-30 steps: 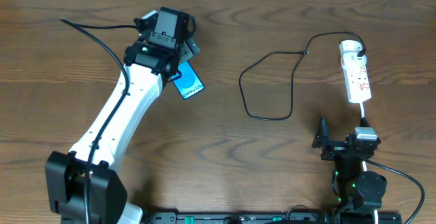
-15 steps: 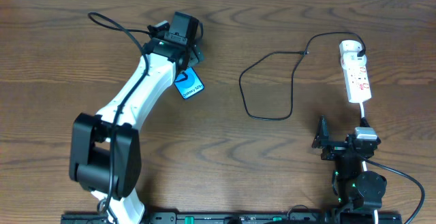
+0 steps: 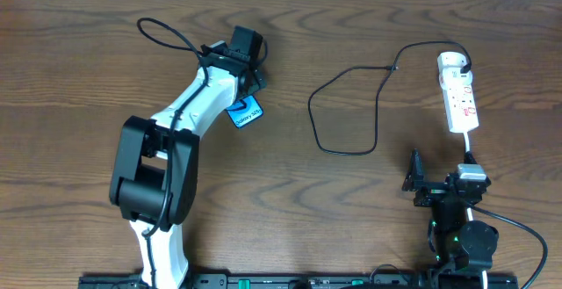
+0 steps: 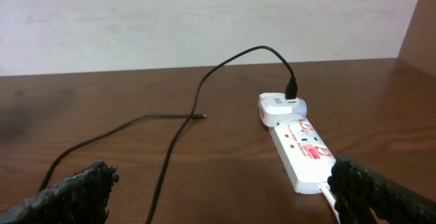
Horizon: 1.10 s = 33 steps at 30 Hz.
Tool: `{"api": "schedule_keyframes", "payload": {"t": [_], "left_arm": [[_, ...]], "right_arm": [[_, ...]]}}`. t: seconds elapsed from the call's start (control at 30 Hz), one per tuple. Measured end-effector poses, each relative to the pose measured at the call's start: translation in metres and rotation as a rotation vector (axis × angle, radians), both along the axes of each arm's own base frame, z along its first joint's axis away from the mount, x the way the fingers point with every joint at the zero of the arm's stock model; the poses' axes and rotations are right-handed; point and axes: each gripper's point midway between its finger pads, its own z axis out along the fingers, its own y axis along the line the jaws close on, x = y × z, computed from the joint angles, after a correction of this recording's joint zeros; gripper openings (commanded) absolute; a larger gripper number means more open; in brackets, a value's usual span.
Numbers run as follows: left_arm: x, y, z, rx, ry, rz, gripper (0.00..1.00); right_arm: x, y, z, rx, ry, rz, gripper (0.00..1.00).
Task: Plug charger to phone and switch on socket
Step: 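Lower the left gripper over the phone and grasp its bottom edge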
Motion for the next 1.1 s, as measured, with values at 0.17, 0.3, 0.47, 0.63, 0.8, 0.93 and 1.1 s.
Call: {"api": "schedule_keyframes", "payload": {"t": [0.17, 0.3, 0.47, 0.63, 0.8, 0.93, 1.1], "left_arm": [[0.001, 0.0, -0.006, 0.002, 0.005, 0.0, 0.98], [0.004, -0.001, -0.005, -0.002, -0.008, -0.002, 0.98], [0.006, -0.002, -0.01, -0.002, -0.007, -0.002, 0.98], [0.003, -0.001, -0.024, 0.009, 0.025, -0.002, 0.98], [0.003, -0.001, -0.026, 0.01, 0.026, -0.002, 0.98], [0.003, -0.001, -0.026, 0.01, 0.025, -0.002, 0.98], [0.0, 0.0, -0.031, 0.007, 0.036, 0.014, 0.97]], "right_arm": [[0.0, 0.0, 0.0, 0.0, 0.0, 0.0, 0.99], [0.0, 0.0, 0.0, 0.0, 0.0, 0.0, 0.99], [0.0, 0.0, 0.0, 0.0, 0.0, 0.0, 0.99], [0.0, 0.0, 0.0, 0.0, 0.0, 0.0, 0.99], [0.0, 0.0, 0.0, 0.0, 0.0, 0.0, 0.99], [0.0, 0.0, 0.0, 0.0, 0.0, 0.0, 0.99], [0.0, 0.0, 0.0, 0.0, 0.0, 0.0, 0.99]]}}
